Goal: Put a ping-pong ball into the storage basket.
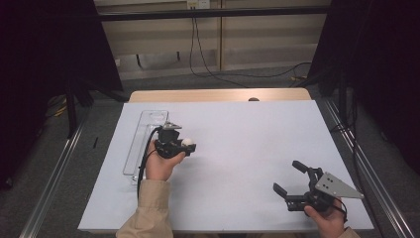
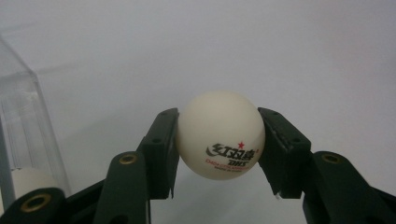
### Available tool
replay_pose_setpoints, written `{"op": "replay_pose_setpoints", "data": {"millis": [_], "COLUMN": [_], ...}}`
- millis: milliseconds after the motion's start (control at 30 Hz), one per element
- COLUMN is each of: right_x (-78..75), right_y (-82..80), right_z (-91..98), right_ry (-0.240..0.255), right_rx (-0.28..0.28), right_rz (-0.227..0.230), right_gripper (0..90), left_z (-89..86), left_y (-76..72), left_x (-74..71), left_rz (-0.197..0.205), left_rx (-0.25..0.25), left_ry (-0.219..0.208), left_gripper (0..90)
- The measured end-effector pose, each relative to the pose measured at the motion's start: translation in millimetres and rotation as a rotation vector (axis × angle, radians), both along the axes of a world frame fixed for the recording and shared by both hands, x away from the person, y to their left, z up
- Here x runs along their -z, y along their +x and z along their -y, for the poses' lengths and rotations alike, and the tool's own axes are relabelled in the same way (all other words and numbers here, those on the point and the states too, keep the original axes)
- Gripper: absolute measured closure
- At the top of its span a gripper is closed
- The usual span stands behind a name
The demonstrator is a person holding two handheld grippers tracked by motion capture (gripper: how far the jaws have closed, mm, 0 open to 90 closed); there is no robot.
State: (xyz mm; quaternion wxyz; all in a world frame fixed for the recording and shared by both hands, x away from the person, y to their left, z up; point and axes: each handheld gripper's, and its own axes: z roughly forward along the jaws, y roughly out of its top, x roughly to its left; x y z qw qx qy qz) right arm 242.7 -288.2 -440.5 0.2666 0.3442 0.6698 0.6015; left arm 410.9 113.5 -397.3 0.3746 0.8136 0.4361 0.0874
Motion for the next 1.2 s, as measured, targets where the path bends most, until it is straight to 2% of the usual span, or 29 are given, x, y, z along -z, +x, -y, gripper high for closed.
{"op": "replay_pose_setpoints", "data": {"millis": [1200], "right_x": [0.6], "right_y": [1.3], "right_z": [-1.3], "right_ry": [-0.002], "right_rx": [0.000], "right_rz": [-0.010], "right_gripper": [1.2], "left_z": [-15.5], "left_y": [-8.5], "left_x": [-6.8], "left_rz": [0.005], "left_rx": [0.012], "left_ry": [0.028], "left_gripper": [51.1]}}
